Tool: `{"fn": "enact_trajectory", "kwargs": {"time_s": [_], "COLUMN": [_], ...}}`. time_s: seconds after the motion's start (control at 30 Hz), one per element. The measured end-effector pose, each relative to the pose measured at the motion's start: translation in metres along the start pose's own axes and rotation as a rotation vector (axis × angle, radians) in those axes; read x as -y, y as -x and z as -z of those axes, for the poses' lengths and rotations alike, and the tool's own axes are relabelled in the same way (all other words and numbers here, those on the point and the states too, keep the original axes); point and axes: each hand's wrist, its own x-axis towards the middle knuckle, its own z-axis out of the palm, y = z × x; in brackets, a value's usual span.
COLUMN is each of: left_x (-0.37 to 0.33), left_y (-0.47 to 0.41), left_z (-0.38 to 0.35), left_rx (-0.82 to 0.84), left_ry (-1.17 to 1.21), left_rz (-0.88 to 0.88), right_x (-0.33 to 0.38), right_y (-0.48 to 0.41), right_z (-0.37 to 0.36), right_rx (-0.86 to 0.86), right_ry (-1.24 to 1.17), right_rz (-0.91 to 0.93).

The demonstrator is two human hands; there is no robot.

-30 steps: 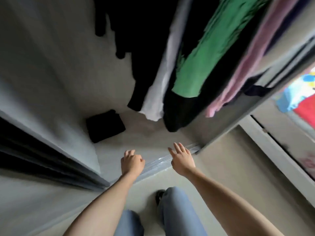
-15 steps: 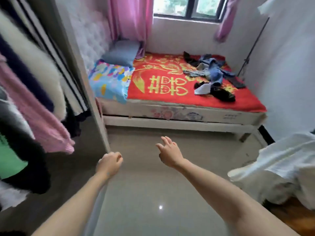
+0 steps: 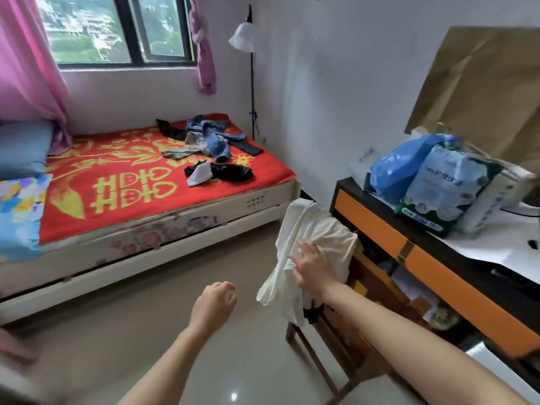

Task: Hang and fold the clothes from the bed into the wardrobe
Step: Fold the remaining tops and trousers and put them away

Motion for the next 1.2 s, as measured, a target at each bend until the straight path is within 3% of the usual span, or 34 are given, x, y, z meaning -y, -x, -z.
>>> {"fn": "enact_trajectory", "kwargs": {"time_s": [0.3,0.63,0.83,1.0,1.2], "left_x": [-0.106,-0.136,-0.138,-0.152,-0.159], "left_y": [-0.036,-0.112,-0.185,-0.216,-0.207], "left_z": [-0.04,-0.049,-0.04,-0.051,-0.059], "left_rx": [0.042,0.069,0.166,0.344,0.268], "left_ry": [0.128,0.189,0.221,0.089,-0.124], "left_rz": [-0.235,-0.234,-0.2,-0.261,-0.405], "right_x": [-0.085,-0.089,-0.086,-0.09,-0.096], "right_y": [0.037,-0.004,-0.062,-0.062,-0.032], "right_z": [0.011,0.006,0.001,-0.007,-0.002], "right_rx": [0.051,0.054,0.175,0.243,0.239], "right_ry": [0.003,-0.004,-0.041,0.066,0.216], "right_rz": [-0.235,-0.334,-0.406,-0.546,-0.567]}}
